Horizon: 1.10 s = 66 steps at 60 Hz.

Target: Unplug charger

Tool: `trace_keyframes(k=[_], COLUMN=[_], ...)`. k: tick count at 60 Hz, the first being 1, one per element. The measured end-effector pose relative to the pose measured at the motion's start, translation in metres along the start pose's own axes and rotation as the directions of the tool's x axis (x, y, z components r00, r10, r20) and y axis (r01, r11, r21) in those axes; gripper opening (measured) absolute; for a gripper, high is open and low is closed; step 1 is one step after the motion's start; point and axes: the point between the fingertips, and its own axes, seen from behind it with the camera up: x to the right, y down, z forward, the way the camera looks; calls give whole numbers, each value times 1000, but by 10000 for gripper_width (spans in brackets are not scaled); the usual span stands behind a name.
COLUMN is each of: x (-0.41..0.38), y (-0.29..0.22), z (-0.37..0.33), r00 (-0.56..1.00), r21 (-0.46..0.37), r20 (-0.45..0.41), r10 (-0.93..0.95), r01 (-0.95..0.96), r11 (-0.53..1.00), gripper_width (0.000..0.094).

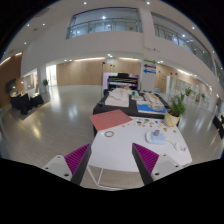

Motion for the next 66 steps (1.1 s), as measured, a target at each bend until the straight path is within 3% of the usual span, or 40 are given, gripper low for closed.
trace_keyframes(k=[21, 29, 48, 66], x=[150, 193, 260, 314], y=[68, 92, 117, 111], z=[20, 36, 126, 265], r00=[970, 958, 958, 964], r21=[-39, -48, 27, 76], r20=[-242, -284, -286, -261], r10=[8, 26, 25, 47], r01=[-18, -41, -19, -28], r11=[999, 998, 999, 997], gripper_width=[852, 853, 854, 852])
